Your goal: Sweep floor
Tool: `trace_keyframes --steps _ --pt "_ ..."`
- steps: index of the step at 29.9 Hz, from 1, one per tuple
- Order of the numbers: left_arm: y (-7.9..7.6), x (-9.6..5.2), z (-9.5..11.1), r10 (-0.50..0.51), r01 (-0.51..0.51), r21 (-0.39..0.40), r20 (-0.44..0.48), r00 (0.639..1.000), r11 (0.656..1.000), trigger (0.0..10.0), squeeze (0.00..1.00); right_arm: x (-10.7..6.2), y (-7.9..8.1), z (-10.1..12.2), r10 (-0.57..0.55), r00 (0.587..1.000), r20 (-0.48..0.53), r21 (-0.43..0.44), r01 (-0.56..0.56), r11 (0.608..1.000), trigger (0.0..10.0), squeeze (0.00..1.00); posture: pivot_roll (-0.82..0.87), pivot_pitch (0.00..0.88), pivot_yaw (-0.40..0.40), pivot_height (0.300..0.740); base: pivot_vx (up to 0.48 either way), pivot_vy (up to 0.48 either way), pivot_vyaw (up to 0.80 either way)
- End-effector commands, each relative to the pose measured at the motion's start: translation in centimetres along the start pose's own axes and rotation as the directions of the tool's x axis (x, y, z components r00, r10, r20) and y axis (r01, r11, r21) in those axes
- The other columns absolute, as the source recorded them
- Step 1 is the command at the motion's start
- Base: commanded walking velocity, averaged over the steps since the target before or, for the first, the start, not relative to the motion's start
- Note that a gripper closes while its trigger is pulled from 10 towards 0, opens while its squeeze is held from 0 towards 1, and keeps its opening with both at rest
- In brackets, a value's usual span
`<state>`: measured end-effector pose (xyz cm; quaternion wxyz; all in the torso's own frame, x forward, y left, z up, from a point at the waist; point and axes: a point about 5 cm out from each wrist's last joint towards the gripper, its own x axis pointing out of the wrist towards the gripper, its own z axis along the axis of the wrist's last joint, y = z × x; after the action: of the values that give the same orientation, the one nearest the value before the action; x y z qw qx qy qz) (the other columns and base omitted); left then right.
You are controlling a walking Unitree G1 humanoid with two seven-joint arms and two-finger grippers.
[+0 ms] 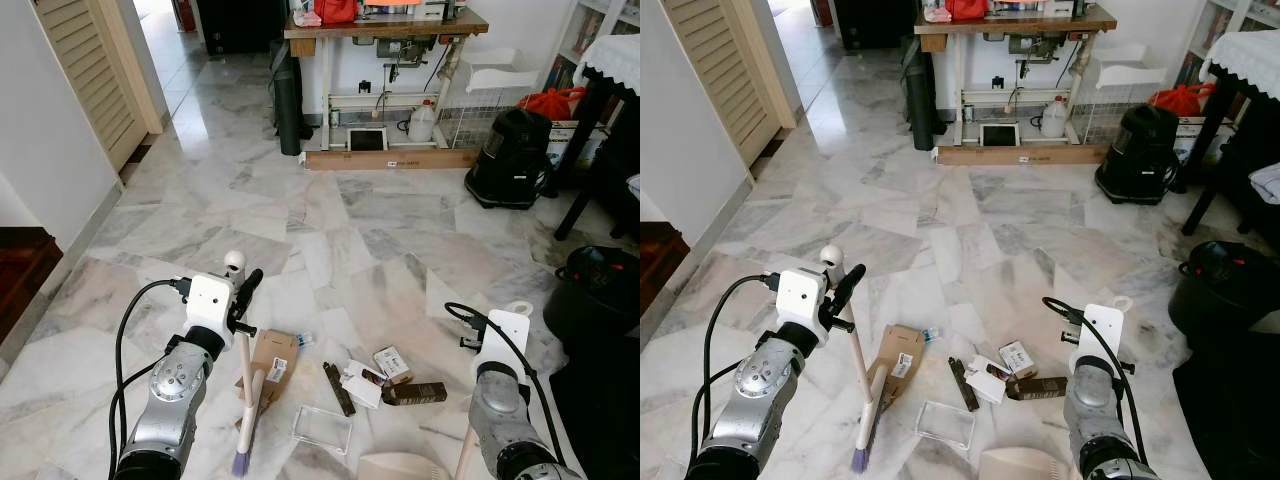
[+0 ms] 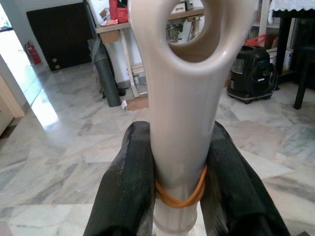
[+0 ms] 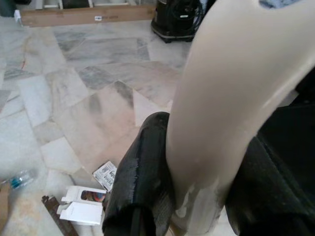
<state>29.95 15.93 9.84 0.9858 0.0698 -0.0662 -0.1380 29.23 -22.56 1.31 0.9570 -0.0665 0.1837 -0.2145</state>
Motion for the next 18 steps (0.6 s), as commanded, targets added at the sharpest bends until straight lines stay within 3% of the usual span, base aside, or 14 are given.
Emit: trace_keyframes --steps 1,12,18 --pt "0.3 0.3 0.9 -0.002 0.001 0.019 0.032 0.999 1.000 10.0 0.00 -0.8 0.1 -2.9 0.026 0.986 -0.163 -0.038 -0.033 0.999 10.0 0.00 0.09 0.004 0.060 0.740 0.000 0.000 0.00" --pt "0.1 0.5 0.9 -0.006 0.006 0.012 0.037 0.999 1.000 10.0 0.00 -0.4 1.0 -2.5 0.101 0.954 -0.281 -0.071 -0.126 0.989 10.0 0.00 0.08 0.003 0.057 0.740 0.000 0.000 0.00" --pt "0.1 0.5 1.0 -0.004 0.004 0.012 0.038 0.999 1.000 10.0 0.00 -0.1 1.1 -1.8 0.096 0.960 -0.262 -0.061 -0.116 0.991 10.0 0.00 0.08 0.003 0.057 0.740 0.000 0.000 0.00"
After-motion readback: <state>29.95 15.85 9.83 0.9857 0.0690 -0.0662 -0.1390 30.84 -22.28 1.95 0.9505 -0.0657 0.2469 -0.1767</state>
